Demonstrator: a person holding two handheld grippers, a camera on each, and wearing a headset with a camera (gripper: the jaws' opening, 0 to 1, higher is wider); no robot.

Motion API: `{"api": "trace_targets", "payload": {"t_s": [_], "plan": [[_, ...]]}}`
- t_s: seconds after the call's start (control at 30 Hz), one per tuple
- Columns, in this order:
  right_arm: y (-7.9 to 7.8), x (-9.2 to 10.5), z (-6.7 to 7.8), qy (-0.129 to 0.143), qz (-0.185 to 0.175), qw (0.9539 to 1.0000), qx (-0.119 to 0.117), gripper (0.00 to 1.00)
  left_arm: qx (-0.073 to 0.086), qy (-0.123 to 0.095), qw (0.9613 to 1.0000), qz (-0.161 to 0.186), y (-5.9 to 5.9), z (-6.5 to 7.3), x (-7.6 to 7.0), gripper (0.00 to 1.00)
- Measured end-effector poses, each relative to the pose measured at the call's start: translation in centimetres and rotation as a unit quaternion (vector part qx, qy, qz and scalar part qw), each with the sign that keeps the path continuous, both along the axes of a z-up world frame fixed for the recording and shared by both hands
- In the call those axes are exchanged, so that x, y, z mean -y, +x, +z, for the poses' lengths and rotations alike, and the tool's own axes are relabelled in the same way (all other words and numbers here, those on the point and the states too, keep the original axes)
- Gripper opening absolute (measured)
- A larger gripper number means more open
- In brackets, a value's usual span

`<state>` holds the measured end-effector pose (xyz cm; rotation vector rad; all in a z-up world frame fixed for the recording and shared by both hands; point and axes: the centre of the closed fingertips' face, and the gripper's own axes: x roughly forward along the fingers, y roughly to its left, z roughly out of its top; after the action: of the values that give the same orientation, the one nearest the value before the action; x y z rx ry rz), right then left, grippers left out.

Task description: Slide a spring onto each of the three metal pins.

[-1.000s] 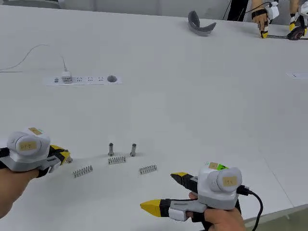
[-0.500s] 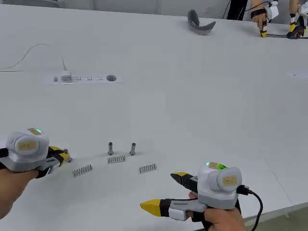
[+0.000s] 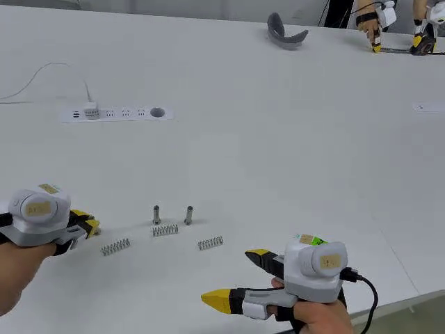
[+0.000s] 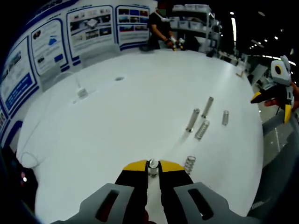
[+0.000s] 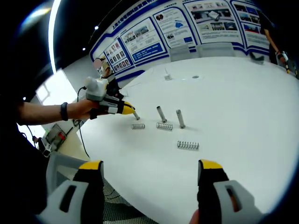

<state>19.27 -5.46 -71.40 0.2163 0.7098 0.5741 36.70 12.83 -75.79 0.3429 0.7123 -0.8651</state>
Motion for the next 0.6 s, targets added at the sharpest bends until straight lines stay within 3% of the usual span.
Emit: {"api": "trace_targets", "payload": {"t_s": [0.6], "plan": [[0.0, 0.2, -0.1, 0.000, -0.002, 1.0000, 0.000, 0.84, 0.006, -0.007, 0.9998, -0.017, -0.6, 0.4, 1.9, 0.08]]}}
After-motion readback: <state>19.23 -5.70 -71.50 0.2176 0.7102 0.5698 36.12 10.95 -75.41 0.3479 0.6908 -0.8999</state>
